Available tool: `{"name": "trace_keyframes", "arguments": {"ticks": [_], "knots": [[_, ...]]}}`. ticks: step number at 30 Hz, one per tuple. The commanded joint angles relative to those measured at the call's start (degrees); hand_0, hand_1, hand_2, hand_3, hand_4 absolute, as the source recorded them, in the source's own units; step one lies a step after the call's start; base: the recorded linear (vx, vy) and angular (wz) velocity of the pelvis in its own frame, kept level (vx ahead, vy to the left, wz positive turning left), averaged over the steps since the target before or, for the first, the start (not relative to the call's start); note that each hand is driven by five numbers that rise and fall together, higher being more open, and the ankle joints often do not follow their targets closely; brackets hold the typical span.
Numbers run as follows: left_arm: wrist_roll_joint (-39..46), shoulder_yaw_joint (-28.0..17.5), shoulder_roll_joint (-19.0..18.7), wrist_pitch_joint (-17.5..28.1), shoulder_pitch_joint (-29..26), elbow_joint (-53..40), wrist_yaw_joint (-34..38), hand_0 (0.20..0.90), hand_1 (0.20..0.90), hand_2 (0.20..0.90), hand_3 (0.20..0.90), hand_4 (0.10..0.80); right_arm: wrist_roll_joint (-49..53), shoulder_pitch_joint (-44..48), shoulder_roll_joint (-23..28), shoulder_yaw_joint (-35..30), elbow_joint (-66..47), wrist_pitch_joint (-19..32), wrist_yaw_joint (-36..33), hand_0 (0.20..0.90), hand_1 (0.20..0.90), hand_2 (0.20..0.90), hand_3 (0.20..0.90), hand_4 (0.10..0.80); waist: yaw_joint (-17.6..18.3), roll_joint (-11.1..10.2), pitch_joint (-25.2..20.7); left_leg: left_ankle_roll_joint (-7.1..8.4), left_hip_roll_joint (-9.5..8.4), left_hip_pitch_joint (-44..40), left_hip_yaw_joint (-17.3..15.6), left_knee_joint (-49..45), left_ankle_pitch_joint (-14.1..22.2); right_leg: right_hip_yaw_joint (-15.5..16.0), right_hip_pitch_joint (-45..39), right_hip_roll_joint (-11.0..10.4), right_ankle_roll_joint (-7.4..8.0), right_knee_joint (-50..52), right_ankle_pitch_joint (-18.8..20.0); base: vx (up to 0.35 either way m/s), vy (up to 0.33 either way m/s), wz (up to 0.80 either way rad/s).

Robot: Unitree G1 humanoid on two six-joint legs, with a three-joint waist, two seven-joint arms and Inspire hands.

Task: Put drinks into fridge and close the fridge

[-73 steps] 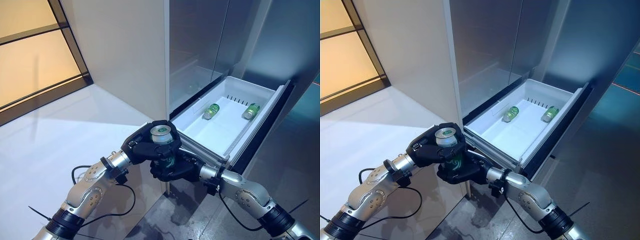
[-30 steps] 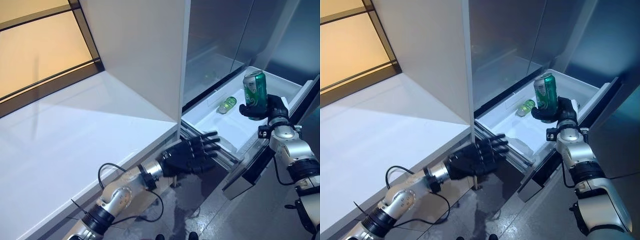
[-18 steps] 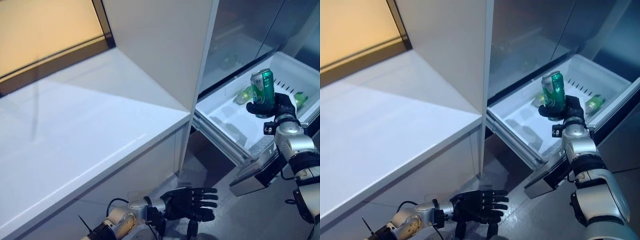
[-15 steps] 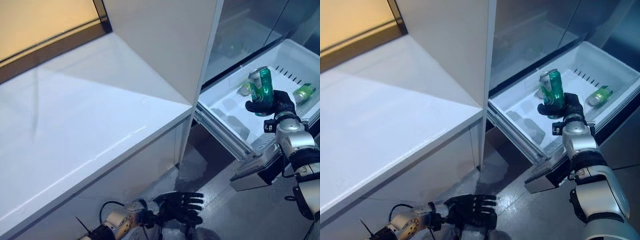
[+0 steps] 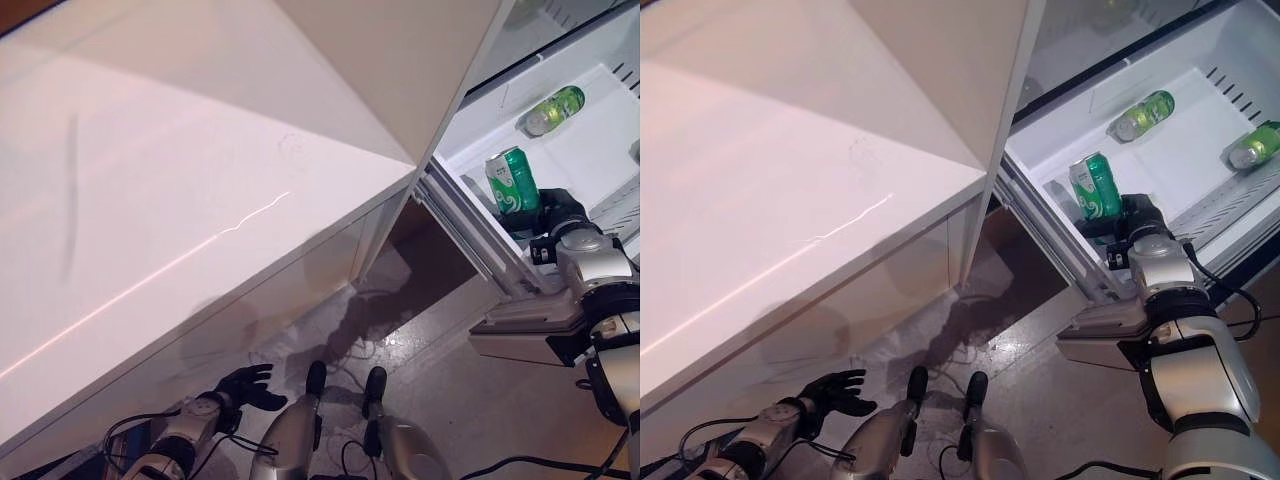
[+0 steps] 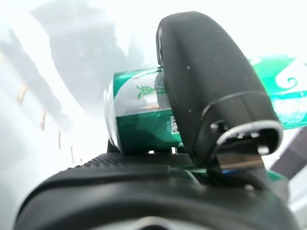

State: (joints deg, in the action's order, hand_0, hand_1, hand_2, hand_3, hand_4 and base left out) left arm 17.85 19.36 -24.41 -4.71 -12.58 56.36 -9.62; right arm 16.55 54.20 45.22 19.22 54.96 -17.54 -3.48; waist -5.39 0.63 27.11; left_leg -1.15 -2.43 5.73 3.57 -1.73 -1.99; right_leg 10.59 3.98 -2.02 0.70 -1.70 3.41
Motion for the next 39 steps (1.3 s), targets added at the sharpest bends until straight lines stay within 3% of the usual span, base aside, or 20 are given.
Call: {"name": "trace_keyframes", "arguments": {"ticks": [1, 3, 5, 7, 16, 24, 30, 39], "knots": [[0.7, 1.5, 0.3, 0.4, 3.6, -1.9, -0.4, 0.9, 0.9, 0.9, 0.9, 0.8, -2.8, 8.0, 6.0, 3.5, -1.2, 1.7, 1.1, 0.3, 0.3, 0.3, 0.2, 0.1, -1.7, 1.1, -3.0, 0.08, -0.4, 5.5, -2.8, -6.2, 2.7, -0.9, 6.5, 2.0, -0.37, 12.1, -6.5, -0.057, 0.033, -0.01], [1.9, 0.2, 0.0, 0.4, 4.3, -2.5, -1.1, 0.9, 0.9, 0.9, 0.9, 0.8, -4.0, 8.8, 6.9, 4.0, 0.2, 1.5, 2.7, 0.312, 0.312, 0.312, 0.214, 0.114, -2.2, 1.5, -2.8, 0.2, -0.5, 5.9, -2.7, -6.3, 2.6, -0.5, 6.8, 1.9, -0.4, 12.4, -6.6, -0.047, 0.032, 0.01], [2.9, -0.6, -0.1, 0.7, 4.9, -2.8, -1.4, 0.9, 0.9, 0.9, 0.9, 0.8, -4.9, 9.2, 7.3, 4.2, 0.8, 1.0, 3.8, 0.46, 0.46, 0.46, 0.387, 0.287, -2.4, 1.6, -2.8, 0.29, -0.57, 5.9, -2.6, -6.2, 2.5, -0.2, 6.8, 1.8, -0.43, 12.4, -6.7, -0.014, 0.013, 0.02], [3.2, -1.2, -0.3, 0.7, 5.4, -3.6, -2.2, 0.9, 0.9, 0.9, 0.9, 0.8, -5.7, 9.7, 7.9, 4.4, 1.5, 0.2, 5.0, 0.9, 0.9, 0.9, 0.9, 0.8, -2.7, 1.7, -2.7, 0.38, -0.63, 6.0, -2.5, -6.2, 2.4, 0.0, 6.8, 1.6, -0.38, 12.5, -6.7, 0.0, 0.0, 0.0], [2.3, -1.7, -0.4, 1.3, 6.9, -5.6, -3.5, 0.9, 0.9, 0.9, 0.9, 0.8, -4.3, 10.6, 9.6, 4.2, 1.1, -0.2, 6.7, 0.9, 0.9, 0.9, 0.9, 0.8, -3.3, 0.9, -4.2, 0.66, -0.43, 3.8, -2.4, -4.7, 2.4, 0.5, 4.6, 1.6, -0.14, 11.5, -6.8, 0.0, 0.0, 0.0], [0.6, -4.3, -0.2, 1.0, 9.1, -4.5, -2.7, 0.9, 0.9, 0.9, 0.9, 0.8, 6.8, 7.6, 12.2, -0.2, -7.3, 4.4, 5.4, 0.9, 0.9, 0.9, 0.9, 0.8, -1.9, -1.3, -8.2, 0.85, -0.26, -0.8, -3.3, -2.3, 3.2, -0.3, 0.4, 1.9, 0.39, 9.1, -7.0, 0.02, 0.014, -0.01], [-2.7, -7.6, 0.7, 0.5, 11.9, -0.6, -1.4, 0.9, 0.9, 0.9, 0.9, 0.8, 15.5, -2.0, 14.1, -10.6, -20.4, 11.3, -0.6, 0.9, 0.9, 0.9, 0.9, 0.8, 0.4, -3.0, -13.5, 0.78, -0.45, -4.2, -4.5, -1.6, 4.7, -1.7, -2.6, 1.7, 1.12, 7.1, -7.1, 0.054, 0.024, -0.1], [-4.0, -9.6, 3.3, 1.0, 13.8, 5.0, -1.1, 0.9, 0.9, 0.9, 0.9, 0.8, 18.9, -19.1, 8.2, -28.6, -30.7, 21.9, -15.4, 0.9, 0.9, 0.9, 0.9, 0.8, 3.4, -2.7, -20.0, 0.47, -0.35, -8.2, -6.8, -1.1, 7.3, -3.8, -5.3, 1.4, 2.22, 5.7, -7.8, 0.055, 0.032, -0.16]]}}
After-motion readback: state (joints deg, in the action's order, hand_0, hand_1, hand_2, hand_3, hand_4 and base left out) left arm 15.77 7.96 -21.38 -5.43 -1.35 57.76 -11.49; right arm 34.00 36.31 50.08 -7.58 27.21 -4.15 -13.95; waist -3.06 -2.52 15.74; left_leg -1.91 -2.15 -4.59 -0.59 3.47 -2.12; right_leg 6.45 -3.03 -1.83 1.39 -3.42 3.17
